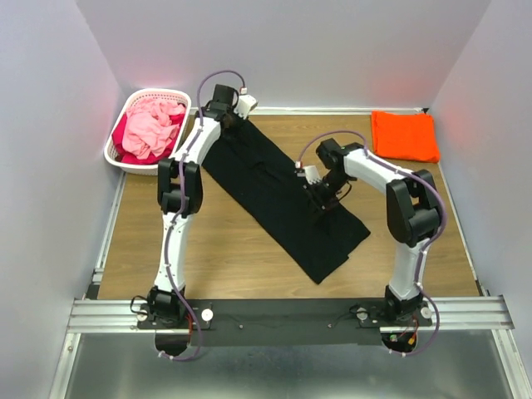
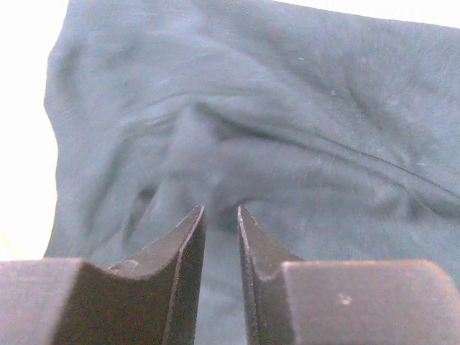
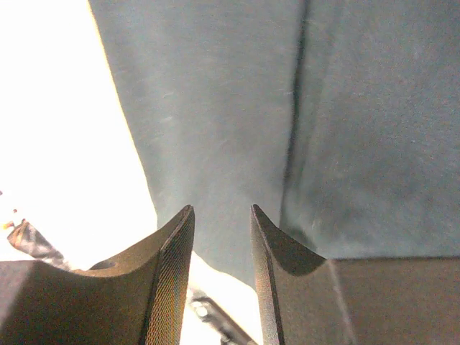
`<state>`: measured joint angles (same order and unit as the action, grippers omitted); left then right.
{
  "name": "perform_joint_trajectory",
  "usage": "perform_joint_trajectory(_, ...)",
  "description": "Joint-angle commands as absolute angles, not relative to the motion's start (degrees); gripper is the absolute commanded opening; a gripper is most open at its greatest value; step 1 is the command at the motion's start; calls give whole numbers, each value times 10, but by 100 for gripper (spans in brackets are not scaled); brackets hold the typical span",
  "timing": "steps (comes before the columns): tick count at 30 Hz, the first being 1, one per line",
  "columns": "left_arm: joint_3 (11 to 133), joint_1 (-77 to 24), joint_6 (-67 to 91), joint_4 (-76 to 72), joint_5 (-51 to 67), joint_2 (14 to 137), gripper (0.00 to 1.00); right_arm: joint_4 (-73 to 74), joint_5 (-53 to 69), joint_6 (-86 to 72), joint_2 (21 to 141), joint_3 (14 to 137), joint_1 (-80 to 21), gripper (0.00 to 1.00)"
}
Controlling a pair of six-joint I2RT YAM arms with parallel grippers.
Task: Fold and stack the t-shirts
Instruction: Fold the tshirt
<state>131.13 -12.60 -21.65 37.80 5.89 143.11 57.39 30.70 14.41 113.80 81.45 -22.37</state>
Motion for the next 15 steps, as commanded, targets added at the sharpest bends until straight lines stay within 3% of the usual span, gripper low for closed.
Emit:
perform_joint_trajectory(1,1286,-126,-214,348,93,1334,38,625,370,144,1099,889,-203,45)
perform_joint_trajectory(2,1252,-126,-208,327,102,1275,44,627,338,150,1102,909,-199,45)
perform_joint_trajectory(4,1166,-127,-194,294,125,1207,46,627,299,175,1118,918,-197,45)
perform_joint_trajectory(15,968,-127,-132,278,138,1122,38,585,217,208,1194,883,-199,38)
